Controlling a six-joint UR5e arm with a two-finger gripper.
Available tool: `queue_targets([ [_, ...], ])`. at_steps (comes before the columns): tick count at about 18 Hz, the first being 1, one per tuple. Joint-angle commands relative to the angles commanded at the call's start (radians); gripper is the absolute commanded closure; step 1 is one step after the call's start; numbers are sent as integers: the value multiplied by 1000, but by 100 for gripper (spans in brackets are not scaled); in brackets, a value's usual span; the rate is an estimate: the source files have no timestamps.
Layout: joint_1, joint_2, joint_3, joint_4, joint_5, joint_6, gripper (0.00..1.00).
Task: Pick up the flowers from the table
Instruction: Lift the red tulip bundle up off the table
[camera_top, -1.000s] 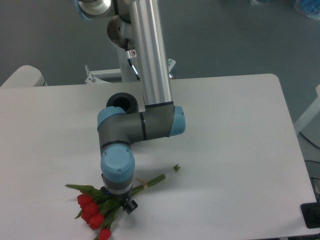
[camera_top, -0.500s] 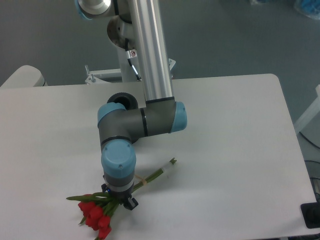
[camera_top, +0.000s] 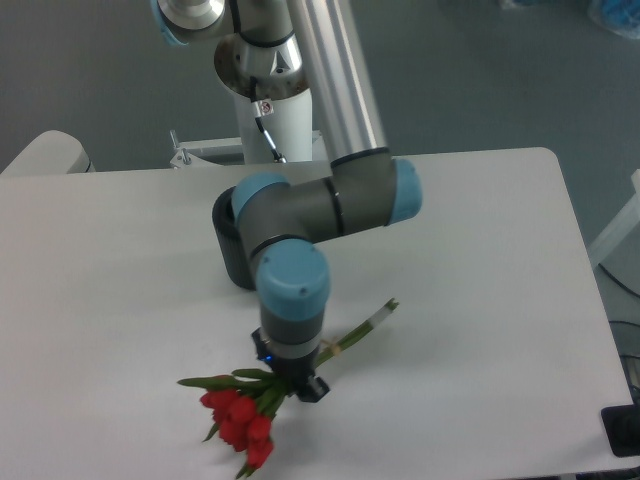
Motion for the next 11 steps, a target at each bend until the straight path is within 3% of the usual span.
queue_targets([
  [11,107,9,66,-147,111,223,88],
])
